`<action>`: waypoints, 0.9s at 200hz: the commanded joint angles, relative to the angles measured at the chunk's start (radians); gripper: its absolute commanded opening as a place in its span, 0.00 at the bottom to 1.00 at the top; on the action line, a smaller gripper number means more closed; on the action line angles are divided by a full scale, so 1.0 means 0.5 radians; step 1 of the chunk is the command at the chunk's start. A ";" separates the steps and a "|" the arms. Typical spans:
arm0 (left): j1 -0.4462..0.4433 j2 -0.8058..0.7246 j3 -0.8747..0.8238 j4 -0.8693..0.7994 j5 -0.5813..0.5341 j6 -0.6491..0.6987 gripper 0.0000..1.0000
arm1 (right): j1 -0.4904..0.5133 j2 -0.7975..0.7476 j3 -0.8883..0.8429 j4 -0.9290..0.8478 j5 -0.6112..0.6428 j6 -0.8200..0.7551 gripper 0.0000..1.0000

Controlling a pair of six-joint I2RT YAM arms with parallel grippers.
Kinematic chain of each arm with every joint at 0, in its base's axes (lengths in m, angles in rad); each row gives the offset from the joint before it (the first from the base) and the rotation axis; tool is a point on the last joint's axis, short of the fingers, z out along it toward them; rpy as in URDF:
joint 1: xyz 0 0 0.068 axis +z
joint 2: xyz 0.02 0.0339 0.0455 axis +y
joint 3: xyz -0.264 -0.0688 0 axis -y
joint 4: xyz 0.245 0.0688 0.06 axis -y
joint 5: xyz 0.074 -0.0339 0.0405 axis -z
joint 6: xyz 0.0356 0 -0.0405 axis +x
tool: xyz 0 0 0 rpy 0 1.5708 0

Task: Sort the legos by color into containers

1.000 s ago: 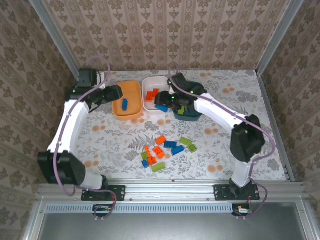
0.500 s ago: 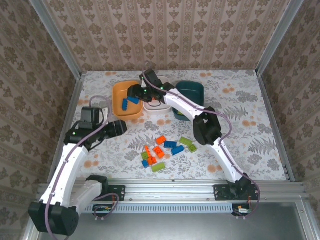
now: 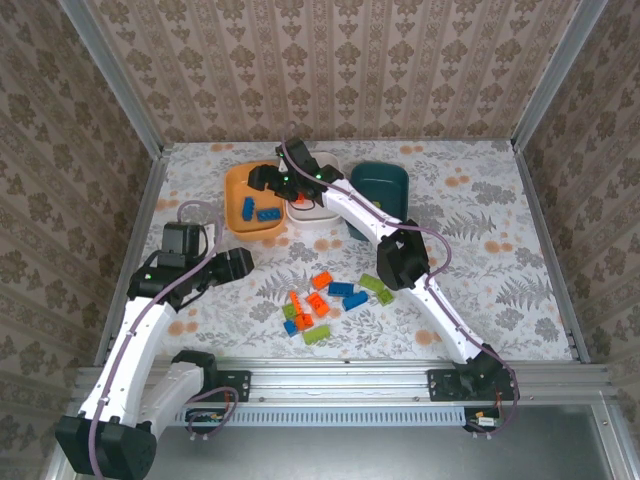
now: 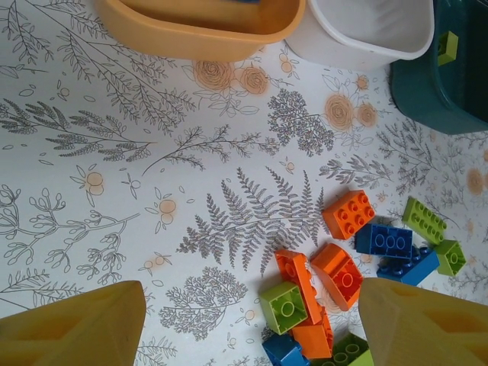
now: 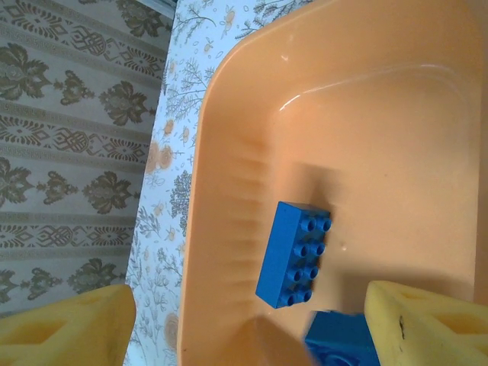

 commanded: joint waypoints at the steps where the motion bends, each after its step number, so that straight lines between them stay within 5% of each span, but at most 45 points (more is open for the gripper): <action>1: 0.005 -0.008 0.084 -0.082 -0.022 -0.020 0.76 | 0.002 -0.196 -0.020 -0.071 0.036 -0.095 0.80; 41: -0.022 -0.030 0.080 -0.080 -0.024 -0.019 0.75 | 0.003 -0.654 -0.441 -0.309 0.102 -0.349 0.81; 90: -0.333 0.114 0.019 0.014 -0.079 -0.023 0.75 | -0.065 -1.695 -1.860 -0.563 0.399 -0.754 0.81; 129: -0.592 0.279 -0.048 0.138 -0.108 -0.085 0.74 | -0.101 -2.357 -2.869 -0.722 0.547 -0.767 0.80; 180: -0.804 0.480 -0.131 0.350 -0.103 -0.234 0.73 | -0.094 -2.702 -3.493 -0.547 0.439 -0.687 0.74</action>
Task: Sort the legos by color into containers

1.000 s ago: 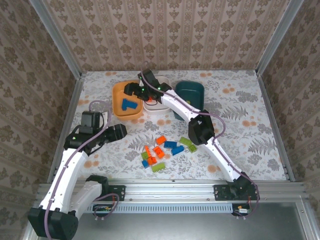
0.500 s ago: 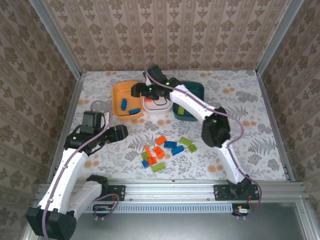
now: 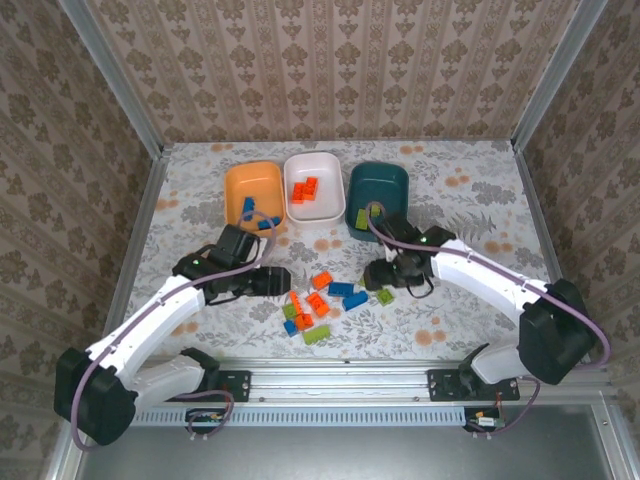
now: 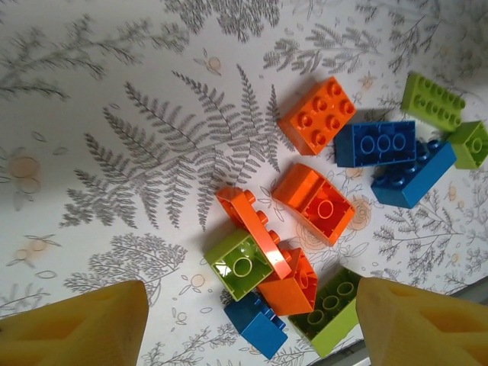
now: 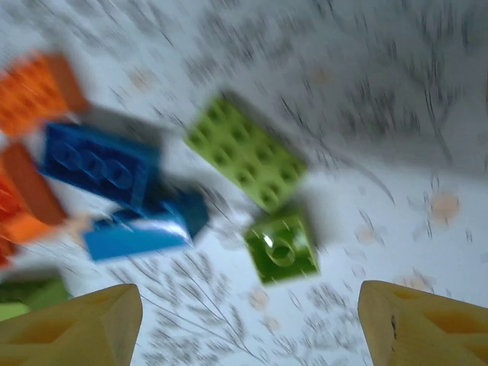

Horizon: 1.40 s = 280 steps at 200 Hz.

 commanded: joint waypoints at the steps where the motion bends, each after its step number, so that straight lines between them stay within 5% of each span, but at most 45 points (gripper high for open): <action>1: -0.064 0.052 -0.036 0.138 -0.014 -0.119 0.73 | 0.019 -0.091 -0.135 0.089 -0.039 -0.004 0.74; 142: -0.059 0.052 -0.100 0.196 0.020 -0.168 0.74 | 0.032 0.428 -0.040 0.199 0.194 -0.103 0.66; 198: 0.030 -0.014 -0.147 0.193 0.071 -0.152 0.74 | 0.032 0.539 0.015 0.234 0.220 -0.072 0.53; 222: 0.067 -0.037 -0.163 0.178 0.084 -0.137 0.74 | 0.032 0.528 0.027 0.215 0.220 -0.055 0.43; 280: 0.099 -0.044 -0.161 0.177 0.106 -0.115 0.74 | 0.027 0.247 0.100 0.045 0.241 0.037 0.43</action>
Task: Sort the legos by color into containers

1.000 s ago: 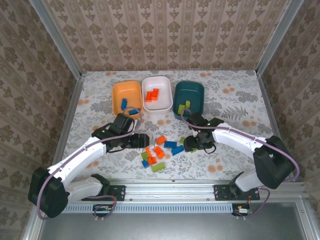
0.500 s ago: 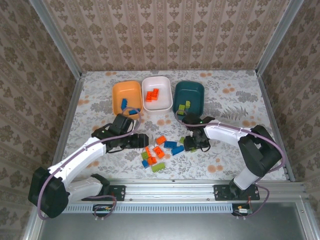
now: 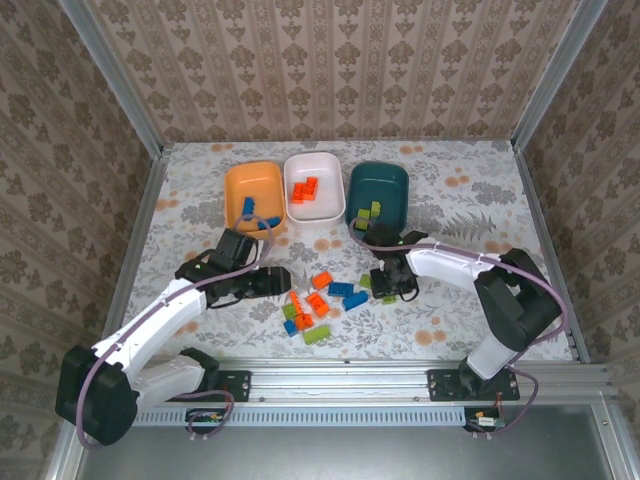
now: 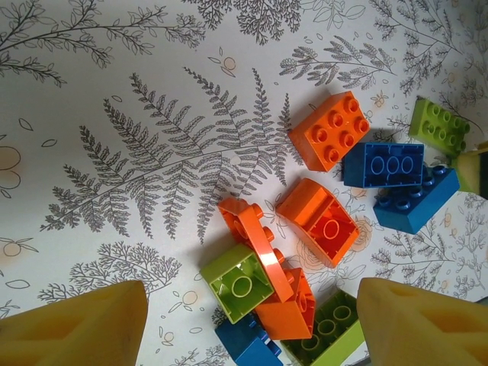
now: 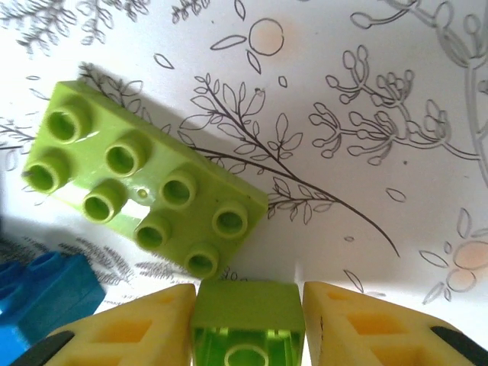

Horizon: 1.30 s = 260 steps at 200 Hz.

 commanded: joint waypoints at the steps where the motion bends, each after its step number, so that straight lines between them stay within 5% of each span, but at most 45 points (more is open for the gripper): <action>1: 0.017 -0.026 -0.006 -0.017 0.040 0.042 0.74 | 0.004 -0.200 0.125 -0.148 0.064 0.066 0.43; 62: 0.017 -0.028 0.021 -0.068 0.042 0.080 0.74 | -0.240 -0.210 0.697 -0.135 0.028 0.034 0.43; 140: 0.017 -0.140 -0.006 -0.268 0.067 0.131 0.74 | -0.480 0.689 1.608 -0.210 -0.008 -0.008 0.44; 212: 0.020 -0.051 0.005 -0.181 0.134 0.140 0.74 | -0.148 -0.030 0.534 -0.496 0.174 0.038 0.69; 260: 0.015 0.017 0.021 -0.057 0.201 0.079 0.74 | 0.008 -0.093 0.106 -0.320 0.100 0.164 0.70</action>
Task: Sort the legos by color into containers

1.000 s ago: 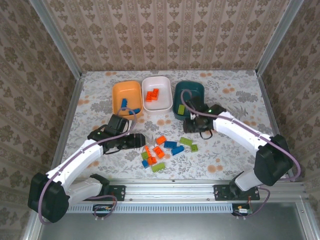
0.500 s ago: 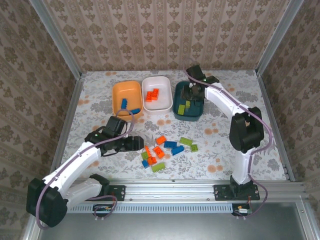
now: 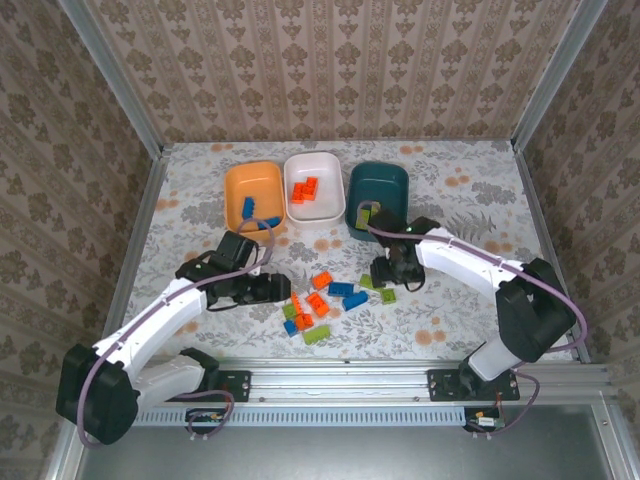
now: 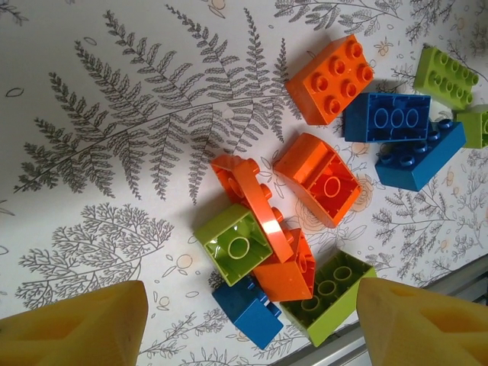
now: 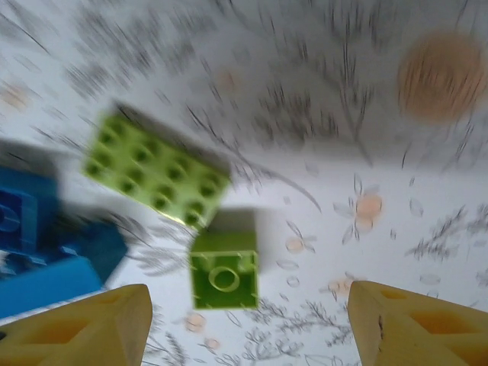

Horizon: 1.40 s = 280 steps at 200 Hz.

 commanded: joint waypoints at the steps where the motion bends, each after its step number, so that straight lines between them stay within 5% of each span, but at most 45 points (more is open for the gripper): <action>1: 0.009 -0.001 0.025 0.062 0.061 -0.005 0.74 | 0.046 0.033 -0.098 0.056 0.004 0.089 0.70; 75: 0.008 -0.043 0.016 0.020 0.033 -0.011 0.74 | 0.056 0.248 -0.204 0.386 -0.127 0.111 0.60; 125: 0.010 -0.031 0.013 0.032 0.027 -0.012 0.74 | 0.057 0.269 -0.219 0.367 -0.100 0.116 0.31; 164: 0.012 0.003 0.009 0.056 0.039 -0.007 0.74 | 0.031 0.107 -0.098 0.188 -0.005 0.086 0.30; 217: 0.012 0.013 0.010 0.042 0.027 0.009 0.74 | -0.220 0.178 0.570 0.072 0.001 -0.104 0.32; 280: 0.018 -0.018 -0.027 -0.003 0.008 0.010 0.74 | -0.431 0.965 1.500 0.187 -0.032 -0.196 0.32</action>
